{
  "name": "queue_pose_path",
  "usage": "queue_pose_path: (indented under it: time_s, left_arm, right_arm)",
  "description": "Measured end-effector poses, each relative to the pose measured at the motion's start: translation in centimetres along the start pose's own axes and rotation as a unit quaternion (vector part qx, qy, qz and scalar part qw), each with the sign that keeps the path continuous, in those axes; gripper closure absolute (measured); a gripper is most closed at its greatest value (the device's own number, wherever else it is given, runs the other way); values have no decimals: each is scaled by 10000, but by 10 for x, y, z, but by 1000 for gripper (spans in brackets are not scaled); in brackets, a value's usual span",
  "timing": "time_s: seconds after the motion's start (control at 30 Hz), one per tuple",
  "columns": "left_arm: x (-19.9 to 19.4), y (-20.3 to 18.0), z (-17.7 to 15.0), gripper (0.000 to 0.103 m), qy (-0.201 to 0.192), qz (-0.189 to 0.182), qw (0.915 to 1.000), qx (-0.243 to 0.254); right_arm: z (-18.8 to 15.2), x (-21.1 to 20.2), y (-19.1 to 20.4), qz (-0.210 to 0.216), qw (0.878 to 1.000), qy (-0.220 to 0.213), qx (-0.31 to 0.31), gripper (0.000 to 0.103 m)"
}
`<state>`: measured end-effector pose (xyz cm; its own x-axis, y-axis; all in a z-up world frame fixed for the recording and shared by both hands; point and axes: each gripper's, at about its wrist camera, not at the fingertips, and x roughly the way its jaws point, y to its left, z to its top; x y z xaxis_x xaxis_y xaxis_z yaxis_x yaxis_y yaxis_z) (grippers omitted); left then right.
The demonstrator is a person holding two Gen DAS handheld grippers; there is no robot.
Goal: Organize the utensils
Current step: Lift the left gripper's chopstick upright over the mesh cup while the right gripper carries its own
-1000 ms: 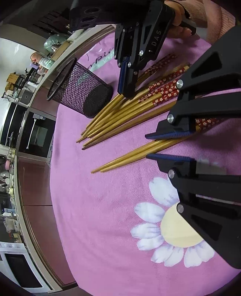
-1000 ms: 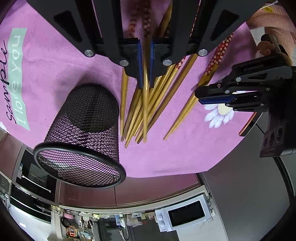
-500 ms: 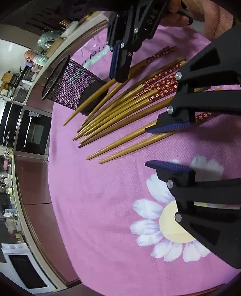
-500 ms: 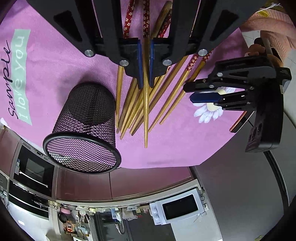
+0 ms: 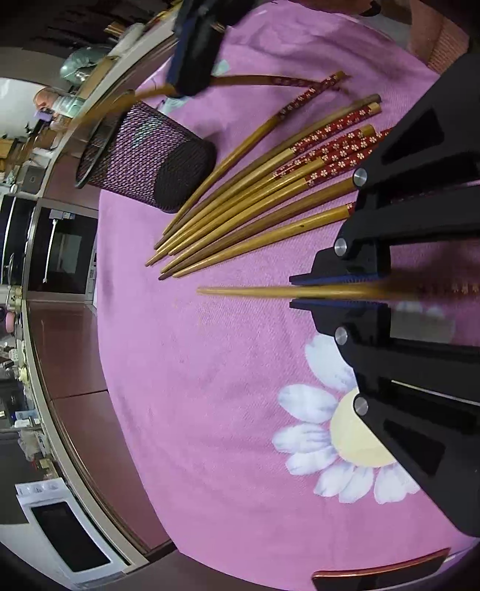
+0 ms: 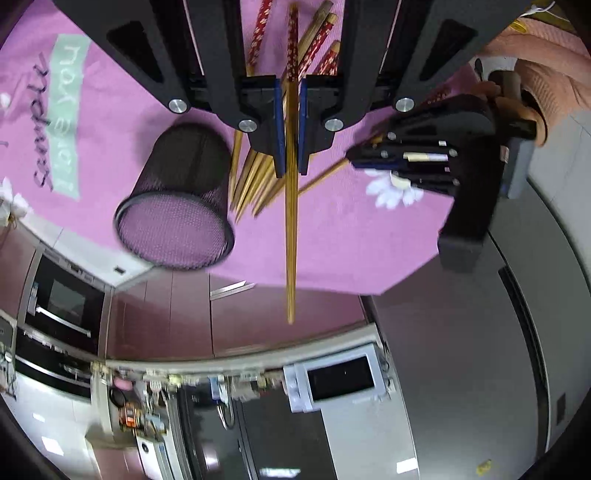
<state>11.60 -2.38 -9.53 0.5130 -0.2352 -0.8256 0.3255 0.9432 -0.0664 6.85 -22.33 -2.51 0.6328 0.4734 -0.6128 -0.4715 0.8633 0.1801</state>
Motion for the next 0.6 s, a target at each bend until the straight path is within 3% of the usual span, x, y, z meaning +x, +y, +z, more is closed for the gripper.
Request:
queue_pose_path:
  time_s: [0.17,0.2,0.33,0.6]
  left_arm:
    - [-21,10,5,95,-204,-295,9992,-185]
    - [-30,13,9,95,-300,-515,9979,-247]
    - [-63,12,19,96,-751,-806,9936,-262]
    - [-136,3,52,96,-1821,-1366,9734,-261]
  right_arm:
    - [17,-22,-12,-3,9993,-371,-6,98]
    - [21,-26,-15,-11,9990,-441,-7,98]
    - [36,-41,-24,-37,9977,-681,-4,98]
    - [66,-74,-39,-167,9926,-1199,-27,98]
